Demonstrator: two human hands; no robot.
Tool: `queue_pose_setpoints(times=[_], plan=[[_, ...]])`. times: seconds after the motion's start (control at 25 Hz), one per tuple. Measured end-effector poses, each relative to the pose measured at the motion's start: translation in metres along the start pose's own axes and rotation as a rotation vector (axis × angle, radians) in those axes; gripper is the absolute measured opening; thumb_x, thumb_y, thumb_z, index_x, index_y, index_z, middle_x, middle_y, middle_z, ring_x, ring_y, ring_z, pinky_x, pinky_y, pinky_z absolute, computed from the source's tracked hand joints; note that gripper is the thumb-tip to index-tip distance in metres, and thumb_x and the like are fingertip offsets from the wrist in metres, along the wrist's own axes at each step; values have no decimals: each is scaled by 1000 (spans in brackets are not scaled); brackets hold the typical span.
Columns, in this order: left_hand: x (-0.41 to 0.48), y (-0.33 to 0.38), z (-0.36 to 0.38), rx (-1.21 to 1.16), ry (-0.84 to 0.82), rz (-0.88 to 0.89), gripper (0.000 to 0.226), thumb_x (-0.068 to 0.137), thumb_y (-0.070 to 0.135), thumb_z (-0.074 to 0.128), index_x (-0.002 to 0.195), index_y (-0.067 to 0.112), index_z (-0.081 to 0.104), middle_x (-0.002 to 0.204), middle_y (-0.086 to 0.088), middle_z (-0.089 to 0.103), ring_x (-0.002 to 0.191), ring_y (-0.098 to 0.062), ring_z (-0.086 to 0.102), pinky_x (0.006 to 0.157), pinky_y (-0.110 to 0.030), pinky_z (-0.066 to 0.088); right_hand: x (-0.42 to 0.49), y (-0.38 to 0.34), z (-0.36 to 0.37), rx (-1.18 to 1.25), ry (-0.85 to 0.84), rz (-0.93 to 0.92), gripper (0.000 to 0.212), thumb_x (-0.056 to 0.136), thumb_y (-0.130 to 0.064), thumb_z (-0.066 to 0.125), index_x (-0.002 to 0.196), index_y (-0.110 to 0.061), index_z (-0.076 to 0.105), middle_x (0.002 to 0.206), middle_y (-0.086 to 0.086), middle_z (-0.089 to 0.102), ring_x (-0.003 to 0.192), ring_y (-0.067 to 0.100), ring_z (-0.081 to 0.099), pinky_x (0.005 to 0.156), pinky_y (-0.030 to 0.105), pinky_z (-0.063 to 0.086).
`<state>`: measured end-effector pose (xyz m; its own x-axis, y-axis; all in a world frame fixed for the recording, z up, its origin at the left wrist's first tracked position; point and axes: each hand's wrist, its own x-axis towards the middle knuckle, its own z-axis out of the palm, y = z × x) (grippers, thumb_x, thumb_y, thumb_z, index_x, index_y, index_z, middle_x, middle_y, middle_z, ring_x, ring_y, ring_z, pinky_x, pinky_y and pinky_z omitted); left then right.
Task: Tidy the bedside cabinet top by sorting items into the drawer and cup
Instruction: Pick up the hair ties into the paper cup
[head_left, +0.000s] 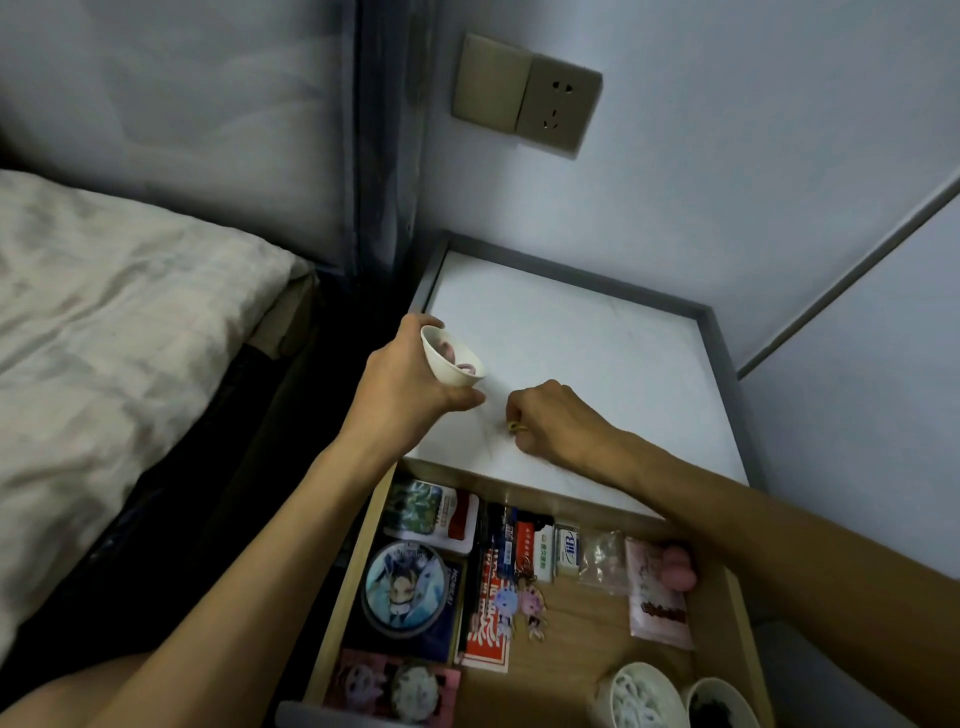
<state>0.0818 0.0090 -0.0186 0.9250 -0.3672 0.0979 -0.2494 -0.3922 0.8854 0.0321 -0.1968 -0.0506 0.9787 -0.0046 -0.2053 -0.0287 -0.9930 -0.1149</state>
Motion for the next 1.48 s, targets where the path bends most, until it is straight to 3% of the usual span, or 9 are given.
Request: queue_pose_setpoints(times=[0.16,0.32,0.56,0.8,1.0,1.08,1.24,1.36,1.48], plan=[[-7,4,6,9,-53,41,82,62,30,91,131,23,47,109,5,60,94,-16,60,63,-15,45,-12,4,-26,425,24,223,11,73,-2,68,80,-10,73,73,4,73,66,16,70,57,16,48],[-11,10,11,-13,-88,63,80,61,29,91,128,24,47,109,4,62,95,-17,62,76,-33,55,-19,-9,-80,912,228,124,10,75,3,70,79,-6,71,73,11,73,67,23,71,67,28,56],[-15,19,24,-106,-151,93,74,60,29,91,121,30,48,100,11,65,86,-5,64,69,-28,56,-26,-40,-100,323,137,-155,28,78,-14,78,105,-21,75,90,-11,70,81,1,65,74,11,49],[-14,22,33,-259,-186,68,75,56,31,92,119,31,50,103,6,68,92,-16,67,76,-45,58,-40,-23,-118,448,253,-182,13,81,-9,74,89,-18,79,79,-7,73,67,-2,64,64,11,47],[-18,30,44,-398,-216,108,72,57,21,94,115,29,52,104,9,65,92,-6,65,70,-22,54,-57,-9,-114,466,292,68,11,84,-32,73,88,-22,72,66,-7,69,53,3,61,52,15,45],[-22,34,51,-431,-266,132,74,57,17,94,118,26,52,112,3,63,99,-10,64,72,-23,55,-72,-8,-104,428,197,125,20,87,-42,66,83,-24,70,58,-11,67,49,2,60,47,13,42],[-40,43,65,-420,-448,126,81,61,15,93,126,28,48,123,-1,57,110,-12,60,83,-23,55,-106,-2,-84,396,216,228,22,90,-35,61,75,-22,70,57,-1,66,55,16,64,55,34,51],[-53,50,64,-337,-671,119,81,66,28,91,132,36,44,132,7,50,118,-6,54,95,-23,50,-131,7,-70,412,248,285,18,88,-30,62,71,-25,68,57,-2,66,55,14,65,59,34,51],[-57,70,59,-132,-725,89,68,75,62,71,134,37,48,135,13,48,114,-1,51,86,-18,44,-160,15,-54,355,287,307,19,90,-34,62,75,-27,71,58,-7,65,55,6,63,53,29,47]])
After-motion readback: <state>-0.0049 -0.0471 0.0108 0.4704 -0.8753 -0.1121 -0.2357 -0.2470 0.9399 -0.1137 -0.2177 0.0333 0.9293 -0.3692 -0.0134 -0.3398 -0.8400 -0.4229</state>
